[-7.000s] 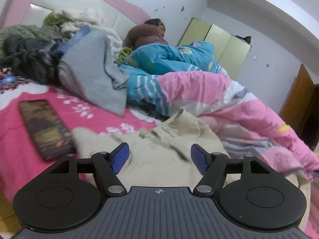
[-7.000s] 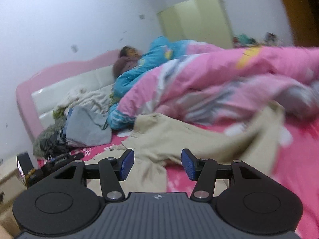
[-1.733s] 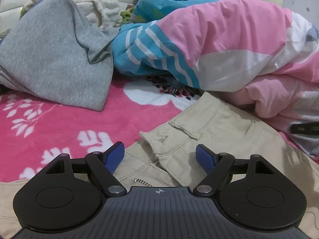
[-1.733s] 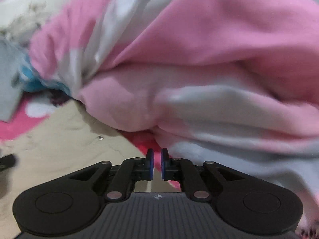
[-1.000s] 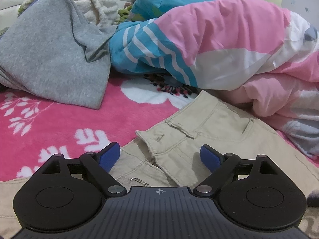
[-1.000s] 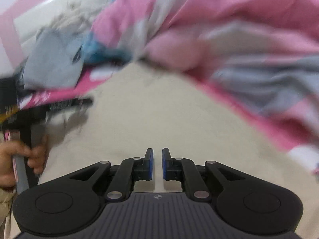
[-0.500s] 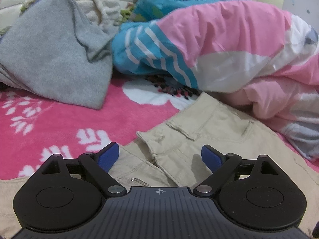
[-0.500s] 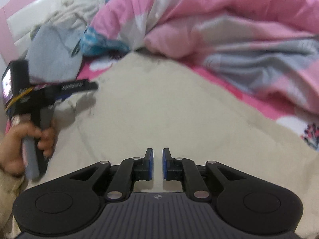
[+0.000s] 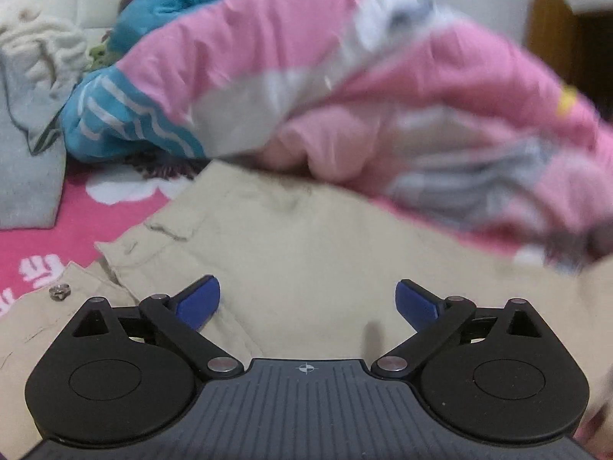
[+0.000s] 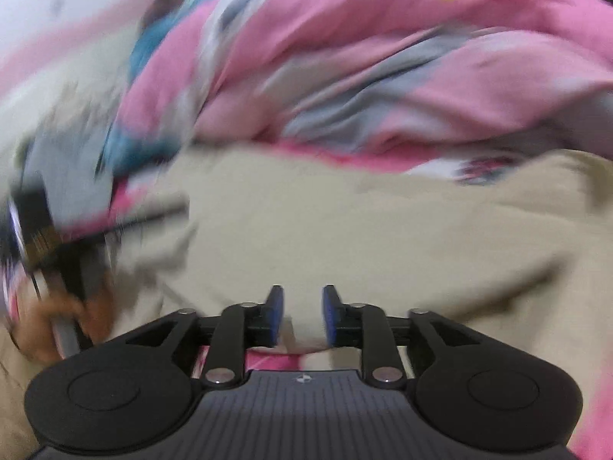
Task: Fold clothes
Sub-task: 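Open the right tool and release the trousers onto the bed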
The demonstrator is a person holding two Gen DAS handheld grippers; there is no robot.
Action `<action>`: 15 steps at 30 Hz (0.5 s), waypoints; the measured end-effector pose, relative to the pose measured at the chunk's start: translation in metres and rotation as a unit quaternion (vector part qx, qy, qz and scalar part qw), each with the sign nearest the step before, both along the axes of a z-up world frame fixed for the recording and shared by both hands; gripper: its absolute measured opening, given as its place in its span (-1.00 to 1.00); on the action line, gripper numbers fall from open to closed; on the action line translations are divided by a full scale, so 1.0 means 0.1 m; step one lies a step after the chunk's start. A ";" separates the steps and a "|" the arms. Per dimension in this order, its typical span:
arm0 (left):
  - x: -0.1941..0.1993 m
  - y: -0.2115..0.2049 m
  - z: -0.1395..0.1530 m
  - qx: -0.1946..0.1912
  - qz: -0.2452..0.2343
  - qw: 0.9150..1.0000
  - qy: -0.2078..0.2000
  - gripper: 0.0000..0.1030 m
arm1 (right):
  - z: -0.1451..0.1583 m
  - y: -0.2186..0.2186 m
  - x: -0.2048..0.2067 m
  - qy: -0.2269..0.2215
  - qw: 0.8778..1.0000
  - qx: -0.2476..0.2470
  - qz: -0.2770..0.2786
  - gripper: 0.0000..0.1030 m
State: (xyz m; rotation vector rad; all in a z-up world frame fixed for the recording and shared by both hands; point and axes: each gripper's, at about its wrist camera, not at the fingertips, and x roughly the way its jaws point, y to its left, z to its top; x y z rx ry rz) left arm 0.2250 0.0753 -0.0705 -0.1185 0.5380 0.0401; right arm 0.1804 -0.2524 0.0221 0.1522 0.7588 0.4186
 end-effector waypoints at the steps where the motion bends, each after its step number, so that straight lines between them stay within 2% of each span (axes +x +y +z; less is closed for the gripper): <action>1: 0.01 -0.02 -0.02 0.008 0.000 1.000 0.004 0.93 | 0.06 -0.17 -0.08 -0.010 0.999 0.015 -0.028 -0.24; 5: 0.00 -0.02 -0.06 0.011 0.000 1.000 0.012 0.94 | 0.11 -0.81 -0.37 -0.013 0.988 0.067 -0.139 -0.13; 9: 0.01 -0.03 -0.06 0.012 0.000 1.000 0.016 0.95 | -0.15 -1.16 -0.54 0.035 0.974 0.091 -0.206 0.00; 13: 0.02 -0.03 -0.06 0.010 -0.001 1.000 0.019 0.96 | -0.44 -1.26 -0.66 0.075 0.961 0.129 -0.231 0.08; 15: 0.03 -0.03 -0.06 0.008 -0.001 1.000 0.020 0.97 | -0.56 -1.25 -0.70 0.094 0.957 0.157 -0.226 0.08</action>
